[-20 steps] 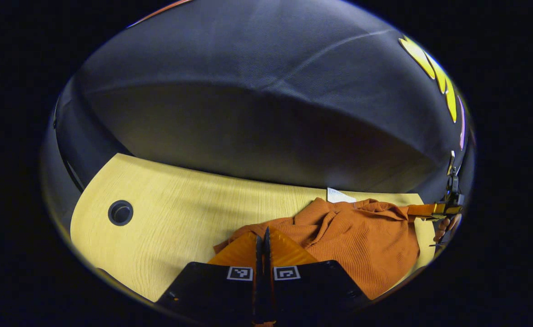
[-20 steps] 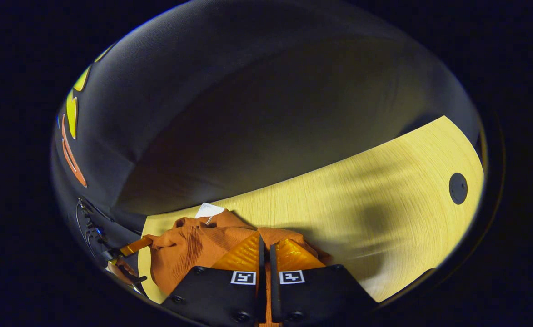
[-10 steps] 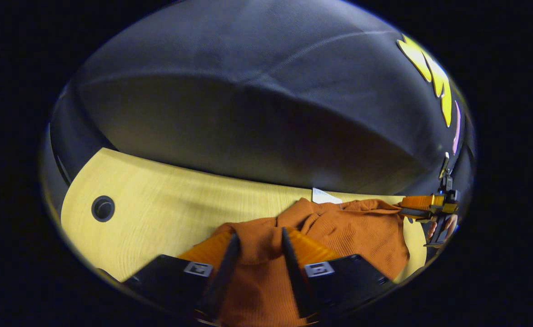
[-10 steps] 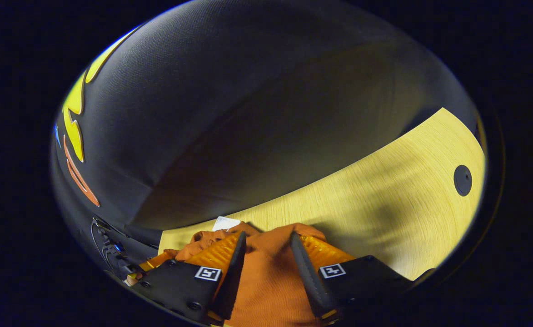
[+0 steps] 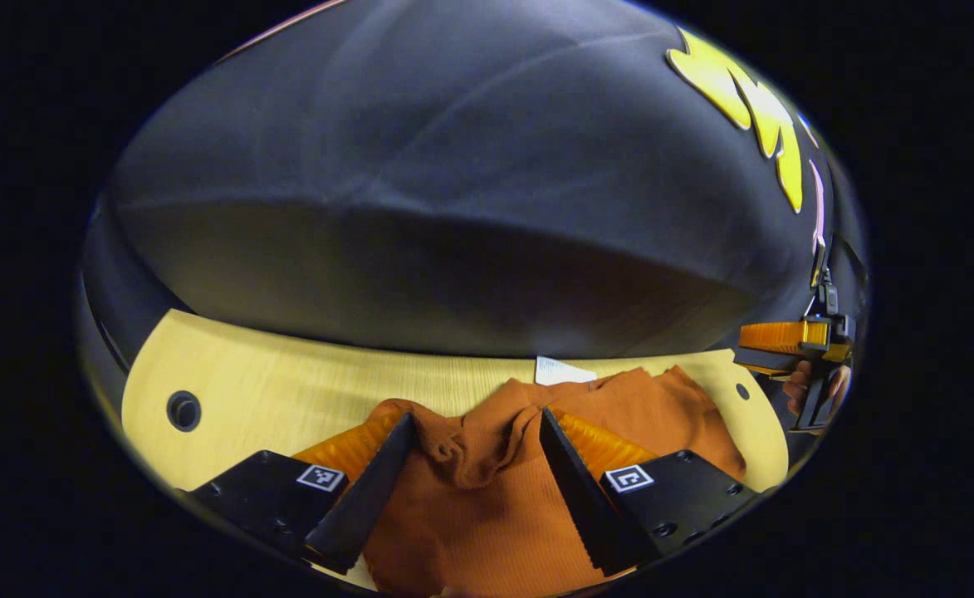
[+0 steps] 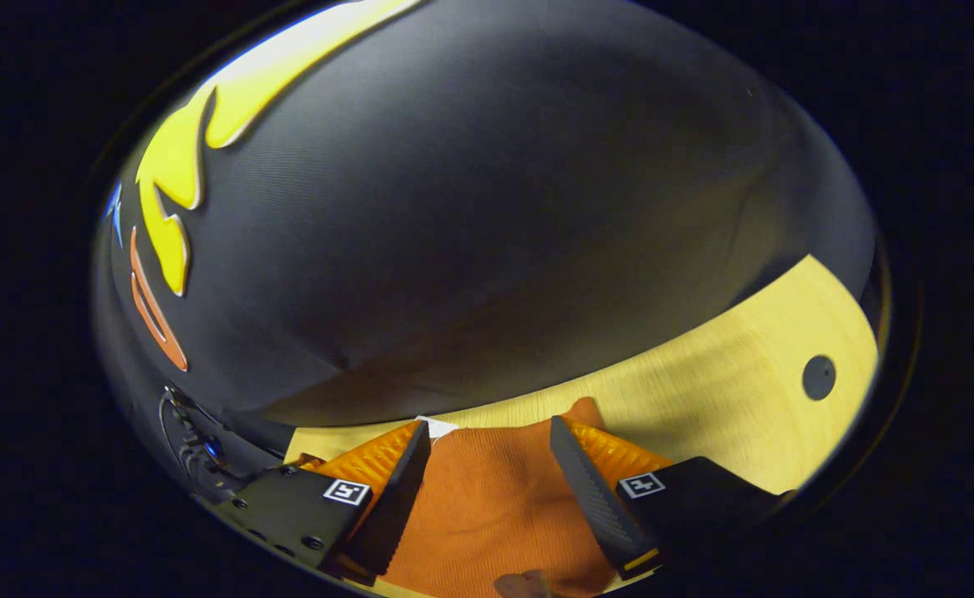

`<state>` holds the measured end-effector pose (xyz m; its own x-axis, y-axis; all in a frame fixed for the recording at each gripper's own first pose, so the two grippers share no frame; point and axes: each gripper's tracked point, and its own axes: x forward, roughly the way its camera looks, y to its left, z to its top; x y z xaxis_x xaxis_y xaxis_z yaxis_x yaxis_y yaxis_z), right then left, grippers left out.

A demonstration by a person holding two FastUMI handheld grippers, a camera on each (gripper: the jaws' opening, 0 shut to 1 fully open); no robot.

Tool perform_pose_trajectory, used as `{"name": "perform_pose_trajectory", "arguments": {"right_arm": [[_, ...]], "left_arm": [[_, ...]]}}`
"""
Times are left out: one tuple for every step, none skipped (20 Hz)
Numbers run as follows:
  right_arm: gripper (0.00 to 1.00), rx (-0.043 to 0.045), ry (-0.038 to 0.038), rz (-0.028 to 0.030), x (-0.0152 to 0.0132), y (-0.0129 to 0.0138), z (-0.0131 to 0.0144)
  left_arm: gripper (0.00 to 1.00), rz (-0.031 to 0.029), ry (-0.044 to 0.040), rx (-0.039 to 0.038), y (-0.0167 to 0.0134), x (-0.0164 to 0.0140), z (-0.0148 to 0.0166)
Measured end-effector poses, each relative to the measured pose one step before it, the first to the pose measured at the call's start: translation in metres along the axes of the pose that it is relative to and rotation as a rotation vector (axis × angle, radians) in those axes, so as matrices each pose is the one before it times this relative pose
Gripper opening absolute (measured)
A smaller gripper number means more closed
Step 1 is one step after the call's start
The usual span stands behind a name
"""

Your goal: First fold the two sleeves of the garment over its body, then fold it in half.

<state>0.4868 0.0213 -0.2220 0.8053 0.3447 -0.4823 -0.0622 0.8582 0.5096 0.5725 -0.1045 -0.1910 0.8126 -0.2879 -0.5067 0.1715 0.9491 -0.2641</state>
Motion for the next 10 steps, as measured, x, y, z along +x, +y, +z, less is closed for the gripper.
{"name": "perform_pose_trajectory", "arguments": {"right_arm": [[0.89, -0.036, -0.02408, 0.00329, -0.01318, 0.00984, 0.01049], [0.95, -0.03206, -0.02217, 0.00248, -0.01419, 0.01031, 0.00955], [0.95, -0.03443, -0.01314, 0.00489, -0.01482, 0.01074, 0.00754], [0.95, -0.03749, -0.02093, 0.00273, -0.01681, 0.00834, 0.00729], [0.95, -0.03115, -0.02239, -0.00377, -0.01742, 0.00732, 0.00834], [0.94, -0.02166, -0.01638, 0.00507, -0.01619, 0.01089, 0.00719], [0.97, -0.02149, -0.02078, 0.00251, -0.01735, 0.00749, 0.00517], [0.97, -0.0229, -0.03298, -0.00791, -0.01924, 0.00521, 0.00821], [0.97, -0.02359, -0.0373, -0.01425, -0.02289, 0.00271, 0.00894], [0.98, -0.02055, -0.04262, -0.00993, -0.02027, 0.00446, 0.00781]], "left_arm": [[0.98, 0.01845, -0.01734, -0.00984, 0.002, -0.01195, 0.00906], [0.98, 0.0215, -0.02115, -0.01036, 0.00175, -0.01695, 0.01186], [0.99, 0.0272, -0.03197, -0.00685, 0.00353, -0.01786, 0.01426], [0.99, 0.02687, -0.04715, -0.00622, 0.00308, -0.01794, 0.01906], [0.99, 0.02643, -0.04904, -0.00846, 0.0023, -0.01957, 0.02094], [0.99, 0.0195, -0.04448, -0.01075, 0.0012, -0.02132, 0.01671], [0.99, 0.00958, -0.04401, 0.00095, -0.00049, -0.0204, 0.01596], [0.99, 0.01086, -0.04769, 0.0189, 0.00179, -0.02112, 0.01347], [0.99, 0.0121, -0.03731, 0.03646, 0.00087, -0.01838, 0.01021], [0.99, 0.01454, -0.01898, 0.05026, -0.00047, -0.0226, 0.00621]]}}
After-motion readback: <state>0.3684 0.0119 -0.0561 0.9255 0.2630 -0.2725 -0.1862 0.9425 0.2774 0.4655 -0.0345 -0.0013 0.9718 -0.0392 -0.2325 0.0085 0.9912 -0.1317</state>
